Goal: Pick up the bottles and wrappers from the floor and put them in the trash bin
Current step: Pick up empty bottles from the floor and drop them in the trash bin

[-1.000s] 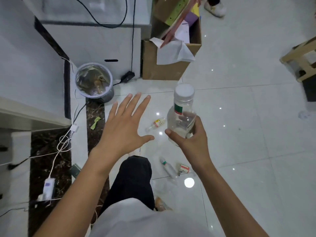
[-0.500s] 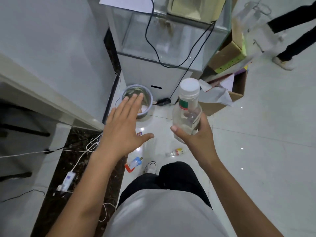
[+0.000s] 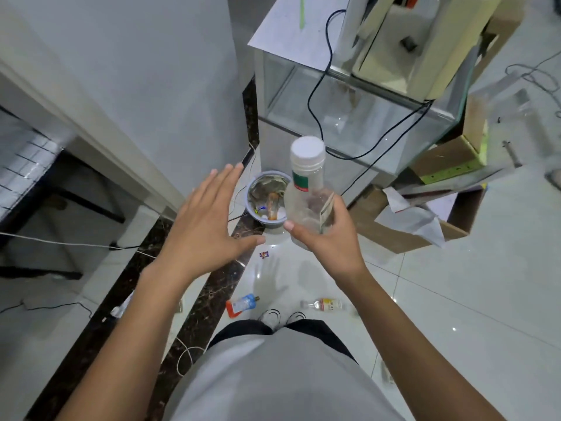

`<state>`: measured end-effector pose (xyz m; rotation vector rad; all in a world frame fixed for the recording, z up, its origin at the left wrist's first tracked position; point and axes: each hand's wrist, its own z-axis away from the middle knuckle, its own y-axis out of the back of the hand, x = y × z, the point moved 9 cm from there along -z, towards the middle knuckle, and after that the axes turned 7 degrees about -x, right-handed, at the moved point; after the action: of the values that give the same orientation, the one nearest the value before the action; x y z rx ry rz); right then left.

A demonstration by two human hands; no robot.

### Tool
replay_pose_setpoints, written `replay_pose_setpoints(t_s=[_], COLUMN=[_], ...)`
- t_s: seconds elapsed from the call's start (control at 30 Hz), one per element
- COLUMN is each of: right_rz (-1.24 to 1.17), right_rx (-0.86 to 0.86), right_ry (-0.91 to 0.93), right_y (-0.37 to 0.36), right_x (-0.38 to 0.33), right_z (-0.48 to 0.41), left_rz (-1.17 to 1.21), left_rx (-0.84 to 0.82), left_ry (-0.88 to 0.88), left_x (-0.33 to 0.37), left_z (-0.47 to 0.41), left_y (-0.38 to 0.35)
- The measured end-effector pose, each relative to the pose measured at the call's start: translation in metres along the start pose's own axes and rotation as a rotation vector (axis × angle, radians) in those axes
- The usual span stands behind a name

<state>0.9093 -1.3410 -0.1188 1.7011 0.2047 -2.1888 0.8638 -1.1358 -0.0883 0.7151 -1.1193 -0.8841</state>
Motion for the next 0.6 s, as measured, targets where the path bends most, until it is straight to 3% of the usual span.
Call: replay_pose_setpoints(t_s=[0.2, 0.43, 0.6], right_rz=[-0.056, -0.053, -0.081], right_rx=[-0.002, -0.029, 0.070], right_ry=[0.000, 0.030, 0.059], right_y=[0.017, 0.040, 0.055], right_x=[0.010, 0.014, 0.014], right_z=[0.001, -0.003, 0.009], left_rz=[0.242, 0.271, 0.222], left_rx=[-0.047, -0.080, -0.096], left_ry=[0.019, -0.008, -0.041], left_x=[0.017, 0.047, 0.053], left_z=[-0.001, 0.001, 0.010], left_y=[-0.009, -0.026, -0.030])
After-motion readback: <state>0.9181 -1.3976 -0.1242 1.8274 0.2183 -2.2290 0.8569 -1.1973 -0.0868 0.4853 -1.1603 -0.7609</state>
